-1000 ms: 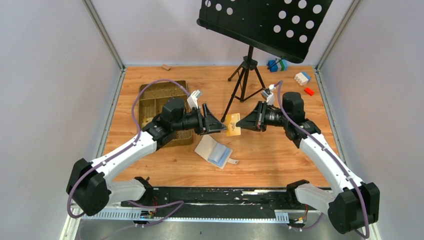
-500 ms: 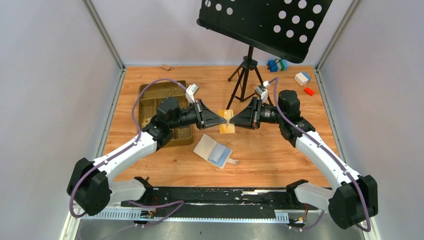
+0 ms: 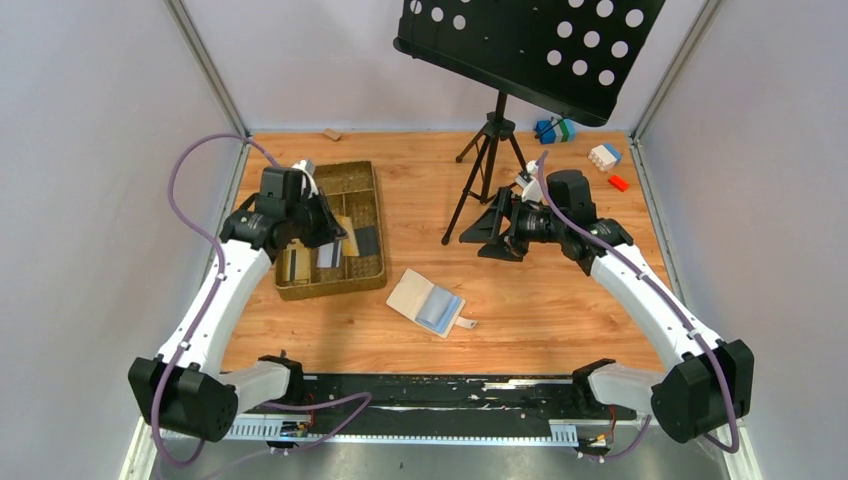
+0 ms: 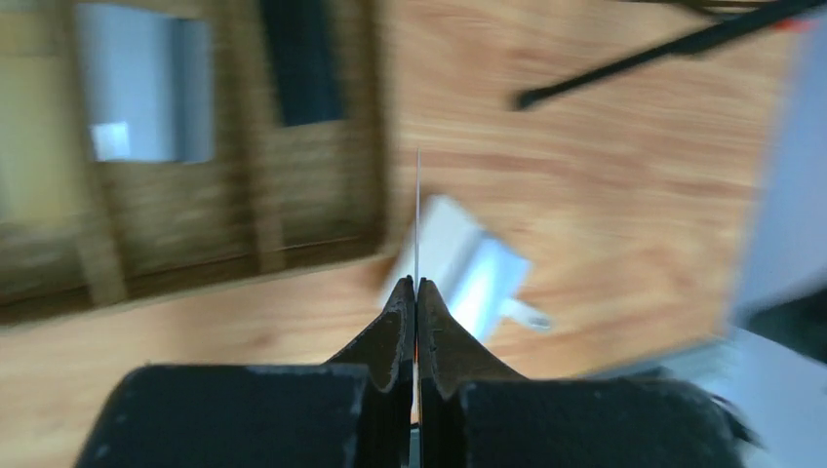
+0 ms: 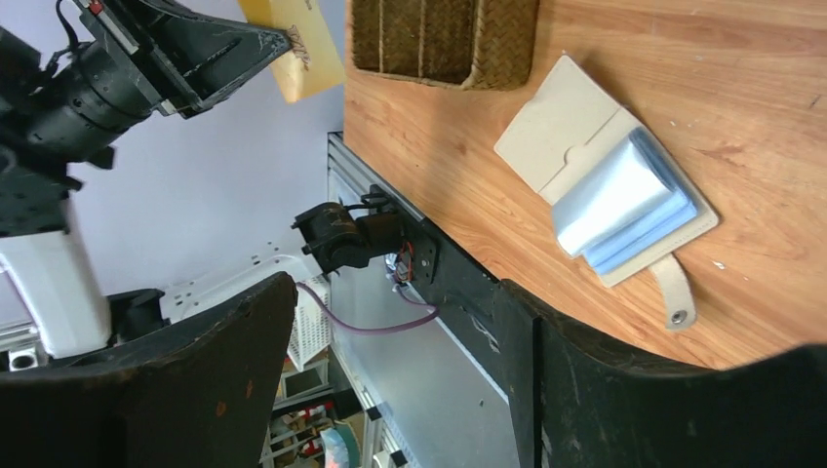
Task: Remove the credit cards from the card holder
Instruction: Place the credit card in the storage box.
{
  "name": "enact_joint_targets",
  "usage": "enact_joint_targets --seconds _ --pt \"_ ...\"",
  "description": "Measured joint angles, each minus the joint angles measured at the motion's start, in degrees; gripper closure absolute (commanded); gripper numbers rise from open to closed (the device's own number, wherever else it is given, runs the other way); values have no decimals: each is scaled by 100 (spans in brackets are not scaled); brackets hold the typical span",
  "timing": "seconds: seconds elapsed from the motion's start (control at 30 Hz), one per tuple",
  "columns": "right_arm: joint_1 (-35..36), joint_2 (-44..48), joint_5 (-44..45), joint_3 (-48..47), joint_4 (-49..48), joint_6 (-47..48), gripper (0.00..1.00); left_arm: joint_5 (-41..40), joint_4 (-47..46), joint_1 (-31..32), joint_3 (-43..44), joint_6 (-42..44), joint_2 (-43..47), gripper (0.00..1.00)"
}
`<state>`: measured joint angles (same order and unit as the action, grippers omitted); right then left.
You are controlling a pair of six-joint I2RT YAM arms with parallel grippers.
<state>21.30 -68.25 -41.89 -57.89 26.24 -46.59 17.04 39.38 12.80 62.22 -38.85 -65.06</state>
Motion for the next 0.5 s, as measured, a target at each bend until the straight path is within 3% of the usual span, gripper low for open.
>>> enact_joint_targets --seconds 0.13,0.27,0.5 --pt "0 -109 138 -155 396 262 26 -1976 1585 -11 584 896 -431 100" --pt "0 -109 188 -181 669 428 28 -3521 2450 -46 614 1353 -929 100" --pt "0 -39 219 -181 984 527 28 -4529 2492 -55 621 1928 -1622 100"
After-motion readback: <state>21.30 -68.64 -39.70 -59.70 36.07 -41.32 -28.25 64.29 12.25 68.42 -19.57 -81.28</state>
